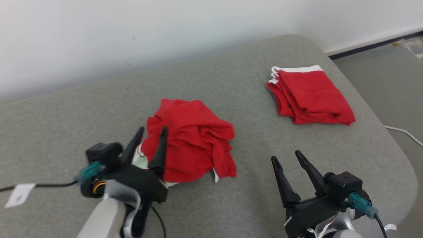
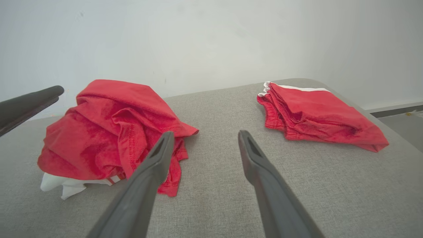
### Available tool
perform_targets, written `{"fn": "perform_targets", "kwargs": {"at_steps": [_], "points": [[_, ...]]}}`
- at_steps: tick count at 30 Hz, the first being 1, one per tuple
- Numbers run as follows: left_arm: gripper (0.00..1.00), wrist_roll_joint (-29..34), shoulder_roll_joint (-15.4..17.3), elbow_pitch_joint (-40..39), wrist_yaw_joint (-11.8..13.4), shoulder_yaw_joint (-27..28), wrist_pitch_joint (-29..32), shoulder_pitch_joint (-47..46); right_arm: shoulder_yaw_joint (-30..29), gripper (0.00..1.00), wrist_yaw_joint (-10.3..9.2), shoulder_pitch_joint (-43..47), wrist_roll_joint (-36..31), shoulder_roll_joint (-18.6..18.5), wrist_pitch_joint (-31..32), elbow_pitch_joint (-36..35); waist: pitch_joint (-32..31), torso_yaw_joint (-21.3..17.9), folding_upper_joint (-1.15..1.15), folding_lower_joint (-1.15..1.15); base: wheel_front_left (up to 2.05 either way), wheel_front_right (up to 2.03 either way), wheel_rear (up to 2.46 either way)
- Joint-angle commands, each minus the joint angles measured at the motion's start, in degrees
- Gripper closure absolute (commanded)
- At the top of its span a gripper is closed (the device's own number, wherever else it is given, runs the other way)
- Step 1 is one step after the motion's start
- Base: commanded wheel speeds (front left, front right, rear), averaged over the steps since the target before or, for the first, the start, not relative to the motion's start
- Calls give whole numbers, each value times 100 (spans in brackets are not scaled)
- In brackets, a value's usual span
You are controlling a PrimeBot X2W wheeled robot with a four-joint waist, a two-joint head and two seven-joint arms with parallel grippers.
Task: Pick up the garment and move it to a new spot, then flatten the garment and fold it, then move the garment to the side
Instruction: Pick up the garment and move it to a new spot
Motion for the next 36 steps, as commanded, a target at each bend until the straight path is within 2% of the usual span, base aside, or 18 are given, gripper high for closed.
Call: {"fn": "perform_targets", "kwargs": {"at_steps": [1, 6, 11, 15, 17, 18, 26, 36], "points": [[0, -51, 52, -101, -38, 67, -155, 150, -18, 0, -10, 29, 22, -5, -32, 28, -301, 362, -1, -1, 0, 0, 0], [0, -114, 217, -703, -95, 489, -910, 683, -149, 0, -10, 93, 146, -33, -163, 133, -562, 800, -1, -1, 0, 0, 0], [0, -2, 289, -1292, -207, 910, -1139, 1291, -236, 0, -10, 41, 315, -143, -396, 268, -704, 1236, -1, -1, 0, 0, 0], [0, 511, 333, -1820, -377, 1300, -1151, 1796, -251, 0, -10, 80, 492, -186, -640, 357, -772, 1524, -1, -1, 0, 0, 0], [0, 655, 259, -1978, -397, 1399, -1152, 1963, -245, 0, -10, 102, 522, -231, -708, 406, -789, 1576, -1, -1, 0, 0, 0], [0, 942, 187, -2164, -449, 1597, -1154, 2291, -226, 0, -10, 153, 564, -334, -805, 516, -816, 1653, -1, -1, 0, 0, 0], [0, 1759, -23, -2118, -539, 2058, -1156, 3272, -340, 0, -10, 310, 422, -568, -1031, 875, -898, 1771, -1, -1, 0, 0, 0], [0, 1886, -145, -1425, -518, 2116, -1137, 3551, -646, 0, -10, 598, 89, -527, -891, 1094, -932, 1745, -1, -1, 0, 0, 0]]}}
